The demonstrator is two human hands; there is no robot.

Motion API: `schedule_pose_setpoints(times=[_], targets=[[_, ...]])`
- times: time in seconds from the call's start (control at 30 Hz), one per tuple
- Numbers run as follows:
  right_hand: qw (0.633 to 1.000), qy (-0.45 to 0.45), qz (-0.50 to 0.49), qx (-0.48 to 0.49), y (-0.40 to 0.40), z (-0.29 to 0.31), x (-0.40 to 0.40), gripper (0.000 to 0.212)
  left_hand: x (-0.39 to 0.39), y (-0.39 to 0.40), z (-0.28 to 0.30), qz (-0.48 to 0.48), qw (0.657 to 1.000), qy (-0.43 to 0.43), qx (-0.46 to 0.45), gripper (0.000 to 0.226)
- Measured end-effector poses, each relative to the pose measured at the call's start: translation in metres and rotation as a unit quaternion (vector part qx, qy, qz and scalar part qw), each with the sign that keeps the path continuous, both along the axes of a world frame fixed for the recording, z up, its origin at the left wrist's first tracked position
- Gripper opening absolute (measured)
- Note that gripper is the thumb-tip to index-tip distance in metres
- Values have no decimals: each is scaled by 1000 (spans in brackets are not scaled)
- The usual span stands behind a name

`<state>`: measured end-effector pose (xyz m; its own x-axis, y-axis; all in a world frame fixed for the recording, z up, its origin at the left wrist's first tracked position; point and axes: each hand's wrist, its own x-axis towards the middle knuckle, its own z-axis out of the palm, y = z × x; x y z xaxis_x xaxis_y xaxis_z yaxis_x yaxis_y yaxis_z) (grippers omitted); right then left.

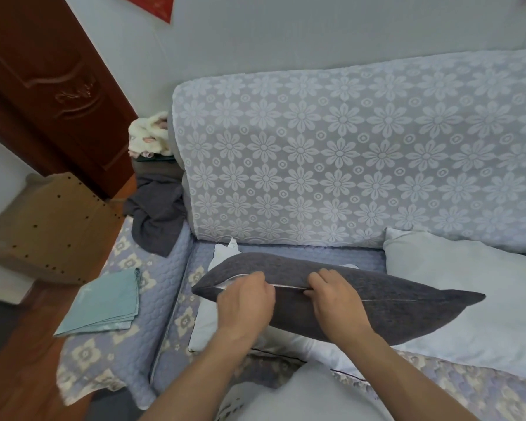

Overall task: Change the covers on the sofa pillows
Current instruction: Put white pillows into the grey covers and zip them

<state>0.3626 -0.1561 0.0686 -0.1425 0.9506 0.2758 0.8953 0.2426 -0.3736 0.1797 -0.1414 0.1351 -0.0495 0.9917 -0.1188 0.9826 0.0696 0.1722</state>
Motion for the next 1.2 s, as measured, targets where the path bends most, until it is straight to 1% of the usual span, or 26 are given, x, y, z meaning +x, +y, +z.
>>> schedule_pose_setpoints(times=[0.1,0.27,0.37,0.47,0.53,0.57,0.6,0.67,0.7,0.73,0.83,0.87,0.93,0.97,1.0,1.03,1.07,1.13,1.2], targets=[[999,-4,-39,-12,1,-1,14,31,-35,8,8,50,998,-9,35,26],[1000,-9,-24,-13,9,4,5,28,-52,9,12,60,996,-6,59,31],[998,-3,-41,-37,15,4,8,23,-60,10,17,30,998,-25,46,33],[996,17,-59,-68,19,5,16,17,-66,11,16,-40,997,-58,24,32],[995,12,-53,-84,20,4,19,17,-69,7,7,-66,994,-68,62,20],[995,11,-52,-90,19,3,20,17,-73,4,1,-61,990,-91,86,8],[994,12,-54,-94,19,2,21,17,-76,0,-4,-45,987,-125,86,9],[993,17,-62,-103,18,0,22,15,-86,-5,-16,-20,974,-220,44,39],[992,18,-67,-107,20,-1,24,14,-90,-5,-21,-13,966,-257,29,47],[990,17,-72,-118,20,-3,24,13,-92,-5,-26,-6,956,-291,26,47],[987,-4,-96,-129,21,3,19,11,-95,1,-31,33,927,-370,47,38],[988,-9,-99,-120,21,9,11,12,-94,3,-30,47,921,-382,50,36],[992,11,-74,-106,20,25,-17,18,-96,8,-31,58,913,-402,44,32],[990,45,-50,-122,19,34,-34,20,-95,9,-31,55,911,-408,41,28],[983,85,-37,-161,21,40,-54,21,-98,11,-31,50,909,-412,38,26],[971,120,-40,-205,24,45,-72,23,-100,12,-32,42,909,-414,33,24],[960,137,-51,-238,28,45,-89,24,-105,14,-32,37,907,-418,22,24],[958,139,-62,-245,33,44,-107,23,-112,15,-30,36,902,-430,-2,27],[961,118,-59,-244,35,43,-115,18,-123,17,-30,25,893,-449,-23,31]])
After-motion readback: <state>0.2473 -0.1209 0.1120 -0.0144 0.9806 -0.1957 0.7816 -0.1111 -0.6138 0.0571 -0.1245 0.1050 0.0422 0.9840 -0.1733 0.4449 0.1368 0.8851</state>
